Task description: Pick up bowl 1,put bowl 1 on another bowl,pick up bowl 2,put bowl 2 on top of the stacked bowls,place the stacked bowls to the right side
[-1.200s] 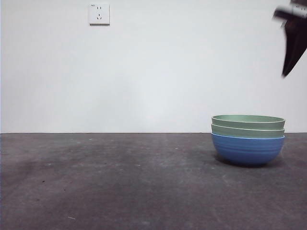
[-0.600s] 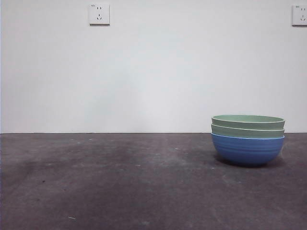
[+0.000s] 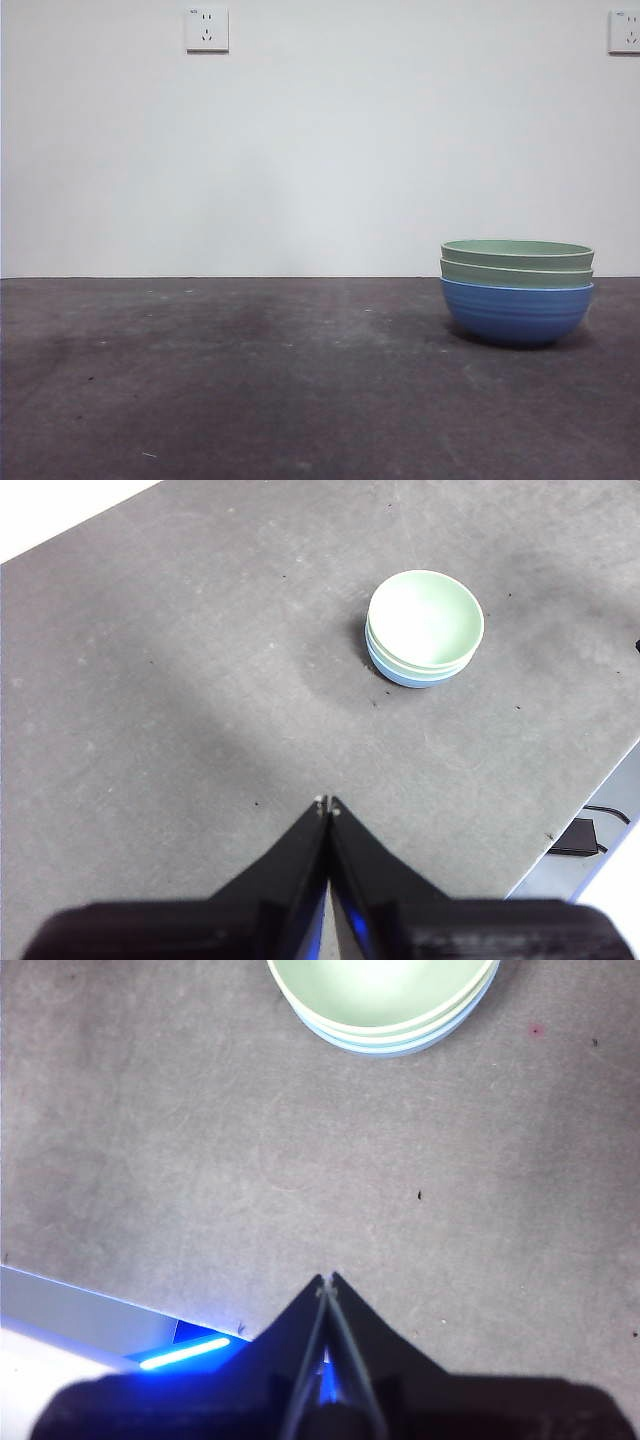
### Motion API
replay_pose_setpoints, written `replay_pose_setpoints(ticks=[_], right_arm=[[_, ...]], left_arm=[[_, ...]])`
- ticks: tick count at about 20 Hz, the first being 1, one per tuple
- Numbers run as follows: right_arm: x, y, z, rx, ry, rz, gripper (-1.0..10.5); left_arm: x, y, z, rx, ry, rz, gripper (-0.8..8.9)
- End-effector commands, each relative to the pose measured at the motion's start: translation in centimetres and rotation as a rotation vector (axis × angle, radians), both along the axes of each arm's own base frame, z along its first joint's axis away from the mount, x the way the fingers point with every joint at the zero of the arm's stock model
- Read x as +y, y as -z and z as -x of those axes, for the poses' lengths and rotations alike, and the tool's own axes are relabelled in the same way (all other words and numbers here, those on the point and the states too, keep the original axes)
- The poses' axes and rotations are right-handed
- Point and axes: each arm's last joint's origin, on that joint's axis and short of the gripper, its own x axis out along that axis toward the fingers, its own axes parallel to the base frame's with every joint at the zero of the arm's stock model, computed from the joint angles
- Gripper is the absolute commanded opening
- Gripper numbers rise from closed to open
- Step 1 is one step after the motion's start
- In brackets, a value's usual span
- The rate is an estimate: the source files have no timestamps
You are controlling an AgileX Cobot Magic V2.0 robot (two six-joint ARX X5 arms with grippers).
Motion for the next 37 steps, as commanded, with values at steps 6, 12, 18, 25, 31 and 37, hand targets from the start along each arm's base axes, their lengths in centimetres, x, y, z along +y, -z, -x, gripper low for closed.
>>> replay_pose_setpoints(ticks=[6,12,18,25,31,37], right_arm=[[0.0,0.2,0.0,0.0,-0.007,0.006,0.0],[0.0,0.2,0.0,0.0,-0.006,0.005,0.0],[0.0,0.2,0.0,0.0,-0.007,0.006,0.0],[0.0,0.2,0.0,0.0,-0.007,0.006,0.0],[0.0,0.2,0.0,0.0,-0.007,0.006,0.0],[0.0,0.2,0.0,0.0,-0.006,0.005,0.0]], left_arm=[[0.1,0.2,0.1,0.015,-0.001,-0.024,-0.04],[2.7,-1.9,1.2,-0.165,-0.071,0.06,-0.04],[7.5,-5.2,4.4,-0.572,-0.225,0.243,-0.04],[9.9,4.5,6.4,-0.883,-0.401,0.238,-0.04],[10.4,17.7,6.0,-0.884,-0.454,0.213,-0.04],[10.8,26.6,6.0,-0.781,-0.58,0.168,-0.03]])
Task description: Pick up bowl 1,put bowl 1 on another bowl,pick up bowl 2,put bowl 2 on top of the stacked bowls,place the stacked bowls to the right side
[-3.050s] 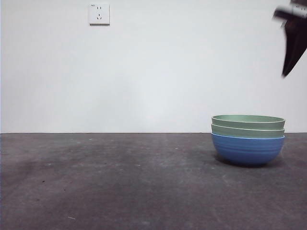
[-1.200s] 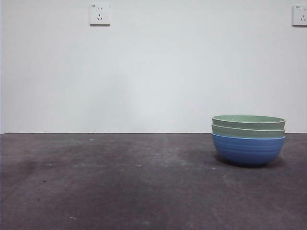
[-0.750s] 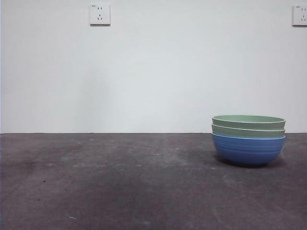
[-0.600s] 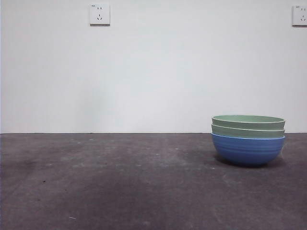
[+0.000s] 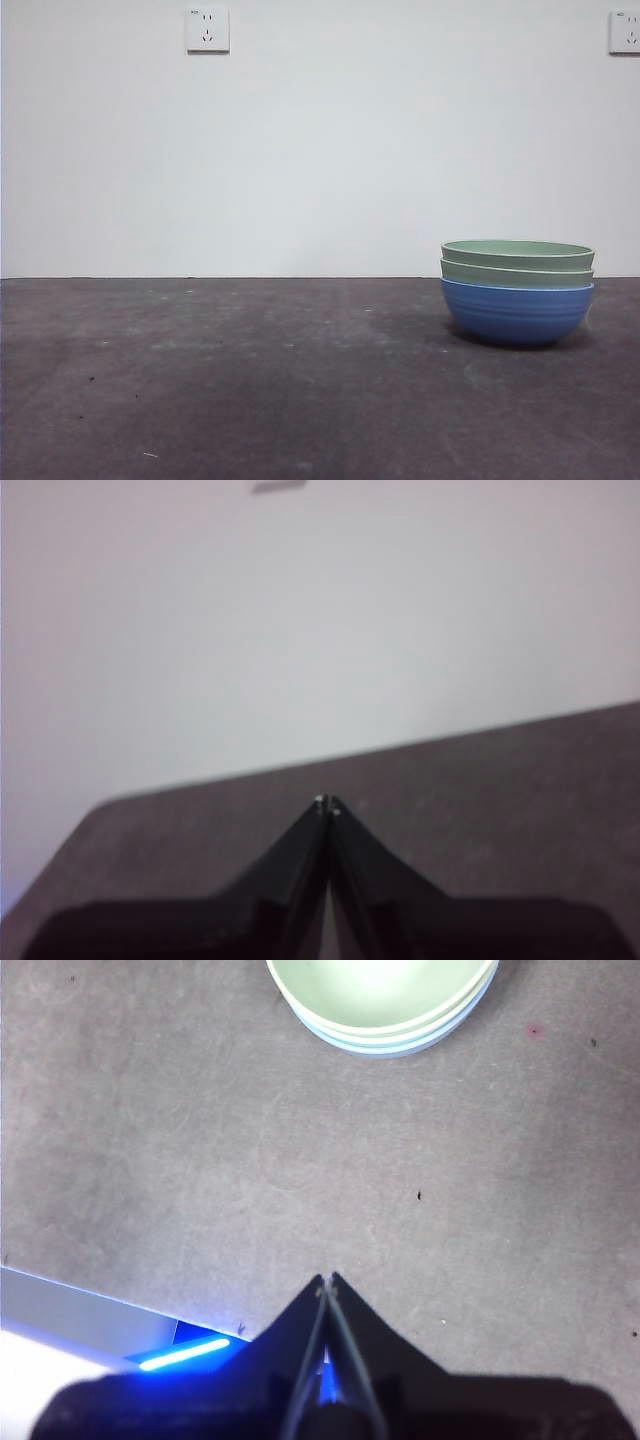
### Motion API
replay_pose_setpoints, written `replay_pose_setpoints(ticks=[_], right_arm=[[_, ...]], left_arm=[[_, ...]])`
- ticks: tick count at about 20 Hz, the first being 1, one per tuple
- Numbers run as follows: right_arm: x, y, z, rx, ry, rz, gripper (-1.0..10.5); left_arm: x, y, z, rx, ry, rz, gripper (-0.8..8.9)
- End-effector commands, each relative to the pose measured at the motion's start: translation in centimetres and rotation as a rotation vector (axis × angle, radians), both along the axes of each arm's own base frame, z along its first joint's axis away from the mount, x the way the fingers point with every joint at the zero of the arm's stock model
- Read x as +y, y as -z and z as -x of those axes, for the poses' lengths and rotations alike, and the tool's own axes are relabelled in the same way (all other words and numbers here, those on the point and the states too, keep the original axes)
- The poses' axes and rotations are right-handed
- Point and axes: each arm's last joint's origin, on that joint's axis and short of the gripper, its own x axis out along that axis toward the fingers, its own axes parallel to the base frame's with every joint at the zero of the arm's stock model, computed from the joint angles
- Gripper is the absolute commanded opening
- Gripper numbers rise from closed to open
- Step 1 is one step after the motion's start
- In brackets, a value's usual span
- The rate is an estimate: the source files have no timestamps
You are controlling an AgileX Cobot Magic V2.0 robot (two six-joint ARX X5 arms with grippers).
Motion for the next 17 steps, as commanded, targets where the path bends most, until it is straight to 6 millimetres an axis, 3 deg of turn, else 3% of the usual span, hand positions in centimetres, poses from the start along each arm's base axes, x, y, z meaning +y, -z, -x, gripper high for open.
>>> replay_pose_setpoints(ticks=[1,9,15,17], right_arm=[[0.0,0.2,0.0,0.001,-0.006,0.006,0.0],[0.0,0.2,0.0,0.001,-0.006,0.006,0.0],[0.0,0.2,0.0,0.001,-0.006,0.005,0.0],[0.0,0.2,0.0,0.001,-0.006,0.005,0.0]], left_arm=[[0.2,2.1,0.1,0.012,-0.043,0.014,-0.03],[0.2,7.2,0.0,0.094,-0.044,0.063,-0.04],[0.1,8.9,0.3,0.271,-0.05,0.126,-0.03],[0.1,8.8,0.3,0.259,-0.05,0.154,-0.03]])
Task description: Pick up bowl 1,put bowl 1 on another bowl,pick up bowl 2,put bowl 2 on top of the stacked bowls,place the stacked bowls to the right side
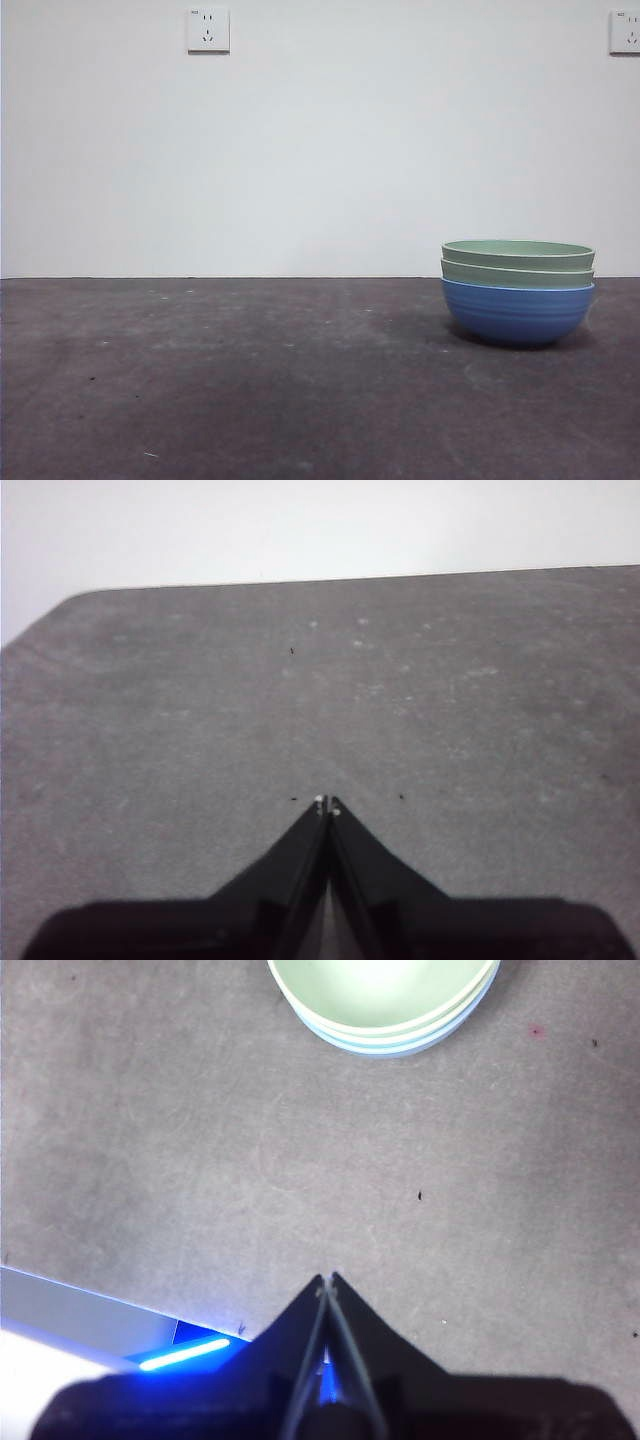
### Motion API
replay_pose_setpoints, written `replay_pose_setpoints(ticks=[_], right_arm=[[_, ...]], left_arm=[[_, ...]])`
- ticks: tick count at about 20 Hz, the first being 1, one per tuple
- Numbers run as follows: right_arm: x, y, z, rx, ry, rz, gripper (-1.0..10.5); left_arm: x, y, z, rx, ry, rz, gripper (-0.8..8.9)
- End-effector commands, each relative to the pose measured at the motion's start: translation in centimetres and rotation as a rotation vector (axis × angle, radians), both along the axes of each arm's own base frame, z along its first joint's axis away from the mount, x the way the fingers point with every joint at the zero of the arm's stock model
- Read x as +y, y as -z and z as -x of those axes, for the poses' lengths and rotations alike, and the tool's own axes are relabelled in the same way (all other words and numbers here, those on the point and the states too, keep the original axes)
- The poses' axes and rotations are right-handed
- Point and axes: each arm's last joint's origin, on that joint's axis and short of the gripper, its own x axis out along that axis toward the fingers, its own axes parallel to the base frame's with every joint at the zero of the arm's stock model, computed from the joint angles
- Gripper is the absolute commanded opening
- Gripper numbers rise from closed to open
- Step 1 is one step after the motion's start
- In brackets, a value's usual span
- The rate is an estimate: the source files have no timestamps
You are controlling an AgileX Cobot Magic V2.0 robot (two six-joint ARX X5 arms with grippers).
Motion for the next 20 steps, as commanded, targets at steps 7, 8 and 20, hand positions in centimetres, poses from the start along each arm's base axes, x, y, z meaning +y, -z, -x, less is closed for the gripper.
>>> replay_pose_setpoints(ticks=[7,8,20], right_arm=[[0.0,0.2,0.0,0.0,-0.006,0.005,0.0],[0.0,0.2,0.0,0.0,-0.006,0.005,0.0],[-1.1,-2.6,1.5,-0.473,0.092,-0.064,0.0]], left_arm=[[0.0,0.4,-0.1,0.007,-0.012,0.037,-0.03],[0.0,0.4,-0.1,0.007,-0.012,0.038,-0.03],[0.0,0.4,-0.1,0.007,-0.011,0.038,-0.03]])
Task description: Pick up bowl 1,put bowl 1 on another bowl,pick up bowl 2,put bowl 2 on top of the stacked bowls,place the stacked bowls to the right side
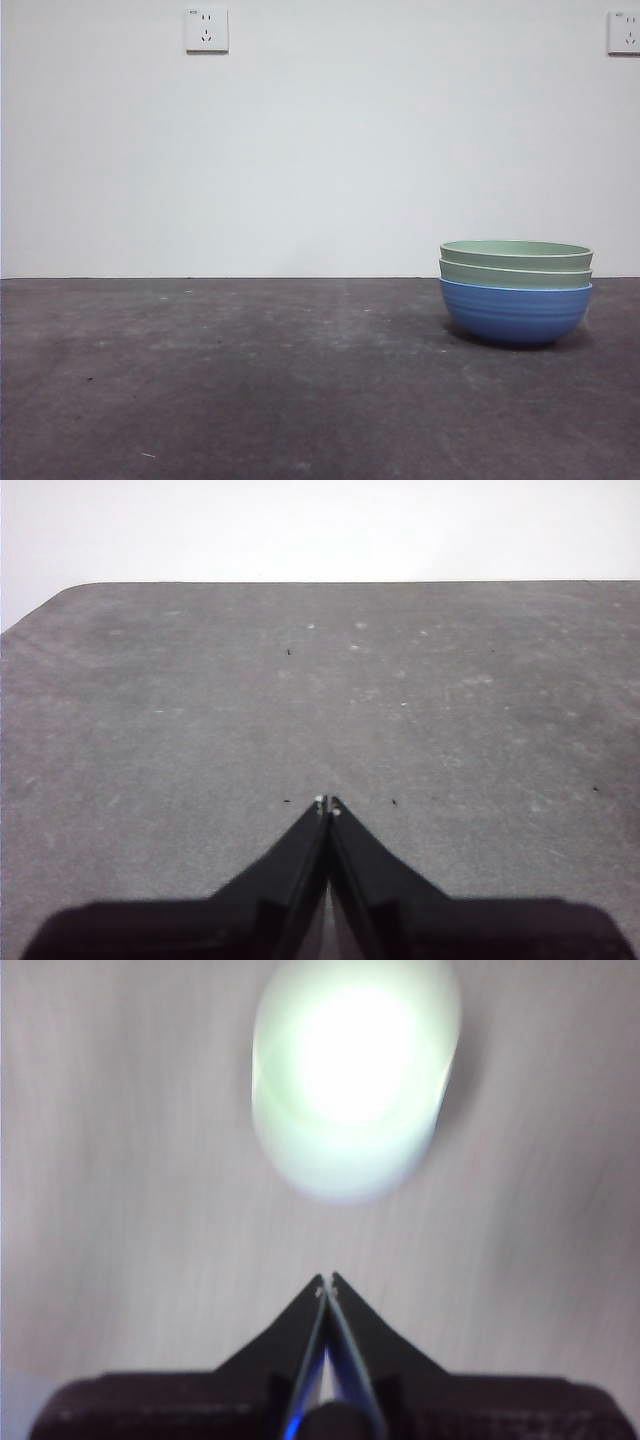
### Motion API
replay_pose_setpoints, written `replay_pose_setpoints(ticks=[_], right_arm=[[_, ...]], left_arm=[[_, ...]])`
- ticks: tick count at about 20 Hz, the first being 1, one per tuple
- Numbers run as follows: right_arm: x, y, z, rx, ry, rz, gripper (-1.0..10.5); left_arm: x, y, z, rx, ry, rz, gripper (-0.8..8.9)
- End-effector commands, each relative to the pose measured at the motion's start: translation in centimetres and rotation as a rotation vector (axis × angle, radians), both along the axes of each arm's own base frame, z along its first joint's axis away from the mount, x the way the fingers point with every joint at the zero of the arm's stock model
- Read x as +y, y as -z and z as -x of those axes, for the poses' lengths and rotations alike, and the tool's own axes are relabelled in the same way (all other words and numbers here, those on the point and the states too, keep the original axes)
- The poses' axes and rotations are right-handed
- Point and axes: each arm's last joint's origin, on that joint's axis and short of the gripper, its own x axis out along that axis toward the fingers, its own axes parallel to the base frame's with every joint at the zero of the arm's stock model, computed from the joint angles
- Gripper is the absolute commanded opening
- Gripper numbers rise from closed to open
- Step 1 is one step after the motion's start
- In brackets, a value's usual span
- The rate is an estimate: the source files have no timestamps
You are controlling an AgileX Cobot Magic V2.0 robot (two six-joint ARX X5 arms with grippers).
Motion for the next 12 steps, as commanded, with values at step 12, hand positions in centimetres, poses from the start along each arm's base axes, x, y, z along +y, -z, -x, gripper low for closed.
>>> replay_pose_setpoints(ticks=[12], right_arm=[[-0.8,14.9,4.5,-0.513,0.108,-0.167,0.0]], left_arm=[[0.0,0.4,-0.1,0.007,-0.006,0.009,-0.03]])
